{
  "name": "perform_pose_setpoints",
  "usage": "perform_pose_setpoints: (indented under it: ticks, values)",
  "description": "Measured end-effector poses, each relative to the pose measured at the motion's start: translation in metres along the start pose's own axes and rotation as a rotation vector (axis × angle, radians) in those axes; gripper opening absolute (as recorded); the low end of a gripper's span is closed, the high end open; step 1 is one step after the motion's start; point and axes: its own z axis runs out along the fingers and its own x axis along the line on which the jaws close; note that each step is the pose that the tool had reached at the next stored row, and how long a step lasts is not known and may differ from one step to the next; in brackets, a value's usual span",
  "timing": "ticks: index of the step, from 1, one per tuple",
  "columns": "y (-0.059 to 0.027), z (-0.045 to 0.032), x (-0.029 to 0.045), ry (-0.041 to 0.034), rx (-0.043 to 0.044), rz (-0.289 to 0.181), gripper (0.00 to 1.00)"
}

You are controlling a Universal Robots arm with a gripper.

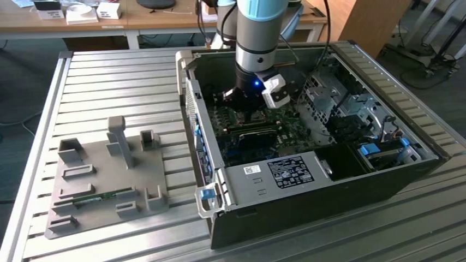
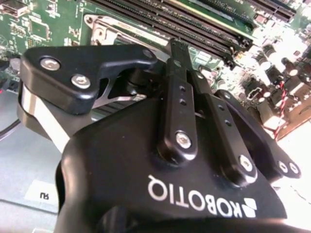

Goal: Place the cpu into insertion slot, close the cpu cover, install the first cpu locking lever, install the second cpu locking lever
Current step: 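Install the second cpu locking lever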

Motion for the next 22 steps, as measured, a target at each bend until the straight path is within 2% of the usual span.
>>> perform_pose_setpoints:
  ticks: [5,6,7,9,10,16,22]
  values:
    - [-0.0001,0.0011,0.0001,-0.0002,0.0013,0.0,0.11]
    - [0.0,0.0011,0.0001,0.0017,0.0017,0.0,0.11]
    - [0.0,0.0014,0.0001,0.011,0.0029,0.001,0.11]
    - [-0.0001,0.0017,-0.0001,0.0401,0.0077,0.003,0.11]
    - [-0.0001,0.0017,-0.0001,0.0464,0.0088,0.004,0.11]
    - [-0.0001,0.0019,-0.0001,0.0483,0.0087,0.002,0.11]
    - [0.0003,0.0025,-0.0001,0.0521,0.0055,-0.043,0.11]
